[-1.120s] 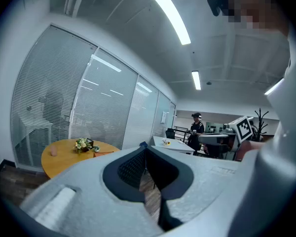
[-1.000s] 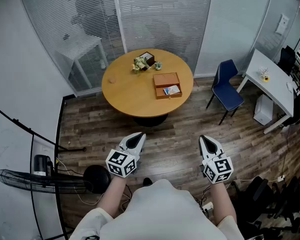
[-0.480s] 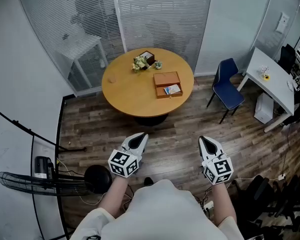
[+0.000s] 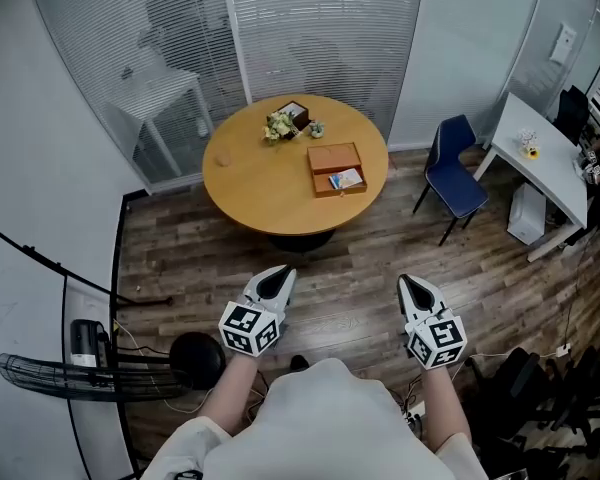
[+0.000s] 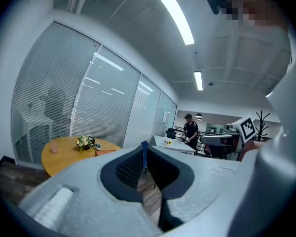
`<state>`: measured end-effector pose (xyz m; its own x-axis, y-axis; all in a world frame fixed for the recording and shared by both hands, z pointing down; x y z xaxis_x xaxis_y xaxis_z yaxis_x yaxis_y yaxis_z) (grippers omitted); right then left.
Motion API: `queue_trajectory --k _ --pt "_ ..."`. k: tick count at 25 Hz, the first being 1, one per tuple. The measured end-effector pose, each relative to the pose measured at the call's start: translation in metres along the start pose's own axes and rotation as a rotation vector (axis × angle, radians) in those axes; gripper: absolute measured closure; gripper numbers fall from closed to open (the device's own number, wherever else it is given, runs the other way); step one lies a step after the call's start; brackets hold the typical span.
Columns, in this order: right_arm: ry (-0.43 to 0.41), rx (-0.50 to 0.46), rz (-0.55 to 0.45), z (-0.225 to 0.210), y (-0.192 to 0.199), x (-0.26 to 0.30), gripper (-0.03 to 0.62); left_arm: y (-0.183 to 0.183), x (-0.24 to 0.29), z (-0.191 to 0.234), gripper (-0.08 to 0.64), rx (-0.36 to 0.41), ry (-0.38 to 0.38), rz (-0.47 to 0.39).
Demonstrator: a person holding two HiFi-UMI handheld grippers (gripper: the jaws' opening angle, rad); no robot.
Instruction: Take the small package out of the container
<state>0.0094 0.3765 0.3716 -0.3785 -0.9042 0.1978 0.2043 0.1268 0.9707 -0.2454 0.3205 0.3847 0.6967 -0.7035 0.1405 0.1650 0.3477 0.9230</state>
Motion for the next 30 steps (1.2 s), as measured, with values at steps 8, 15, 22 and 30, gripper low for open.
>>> queue_trajectory --k 8,15,22,30 --pt "0.015 -0.023 0.008 0.02 -0.007 0.022 0.591 -0.002 -0.001 0.028 0.431 0.009 0.02 0.01" --pt "0.055 -0.016 0.025 0.034 -0.003 0.029 0.591 0.008 0.002 0.035 0.397 0.003 0.07 0.036" --pt "0.073 -0.009 0.07 0.035 0.01 0.033 0.591 0.017 0.011 0.051 0.383 -0.013 0.057 0.065" --pt "0.036 -0.049 0.107 0.017 0.024 0.071 0.591 0.02 0.039 0.069 0.371 -0.026 0.019 0.086"
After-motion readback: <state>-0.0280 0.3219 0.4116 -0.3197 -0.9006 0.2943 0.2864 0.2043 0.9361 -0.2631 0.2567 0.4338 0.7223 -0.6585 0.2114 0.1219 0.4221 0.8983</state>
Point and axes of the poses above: the fingertips, and each gripper's own axes: x forward along the fingers, z to its left, y out of its underside, the point moved 3 cm from there along -x, backward along the fingers, and after that the axes turned 10 degrees about -x, right-handed, at the moved point
